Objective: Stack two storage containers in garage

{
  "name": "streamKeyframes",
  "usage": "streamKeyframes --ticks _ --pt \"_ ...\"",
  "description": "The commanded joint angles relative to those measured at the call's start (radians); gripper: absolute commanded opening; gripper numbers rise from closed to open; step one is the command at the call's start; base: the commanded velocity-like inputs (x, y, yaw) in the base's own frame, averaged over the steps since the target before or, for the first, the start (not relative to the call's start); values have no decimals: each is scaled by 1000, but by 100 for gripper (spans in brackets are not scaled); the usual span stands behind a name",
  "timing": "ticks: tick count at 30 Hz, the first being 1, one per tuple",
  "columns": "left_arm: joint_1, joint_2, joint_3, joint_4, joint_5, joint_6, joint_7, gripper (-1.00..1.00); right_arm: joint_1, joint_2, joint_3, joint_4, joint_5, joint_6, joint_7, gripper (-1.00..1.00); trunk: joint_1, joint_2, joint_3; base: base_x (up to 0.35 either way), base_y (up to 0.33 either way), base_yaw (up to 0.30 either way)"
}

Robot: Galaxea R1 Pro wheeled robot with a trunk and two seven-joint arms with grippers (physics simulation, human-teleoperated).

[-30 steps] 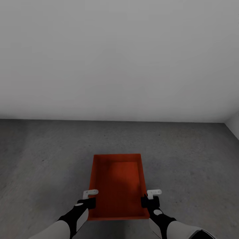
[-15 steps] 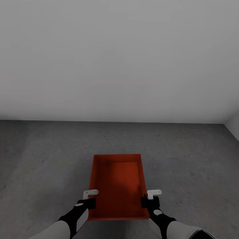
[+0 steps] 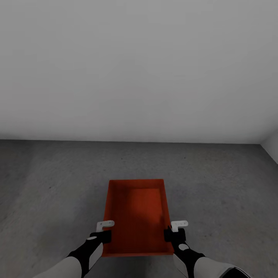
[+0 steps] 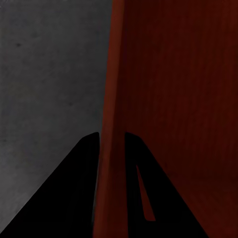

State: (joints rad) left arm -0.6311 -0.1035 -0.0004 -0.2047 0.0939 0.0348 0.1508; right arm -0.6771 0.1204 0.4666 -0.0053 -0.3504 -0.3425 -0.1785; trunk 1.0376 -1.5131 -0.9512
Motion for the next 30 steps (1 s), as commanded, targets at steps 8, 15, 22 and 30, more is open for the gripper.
streamKeyframes --ticks 8,15,22,30 --pt "2 -1 6 -2 3 -3 5 100 -1 5 -43 -7 3 -4 1 100 22 0 -1 0 0 0" --pt "2 -1 5 -2 1 -3 0 100 -1 5 -42 -7 4 -4 0 100 22 0 -1 0 0 0" --pt "2 -1 5 -3 1 -3 0 100 -1 5 -42 -7 3 -4 0 100 22 0 -1 0 0 0" --pt "2 -2 5 -4 1 -1 2 100 -1 5 -43 -7 -3 -4 -1 100 22 0 -1 0 0 0"
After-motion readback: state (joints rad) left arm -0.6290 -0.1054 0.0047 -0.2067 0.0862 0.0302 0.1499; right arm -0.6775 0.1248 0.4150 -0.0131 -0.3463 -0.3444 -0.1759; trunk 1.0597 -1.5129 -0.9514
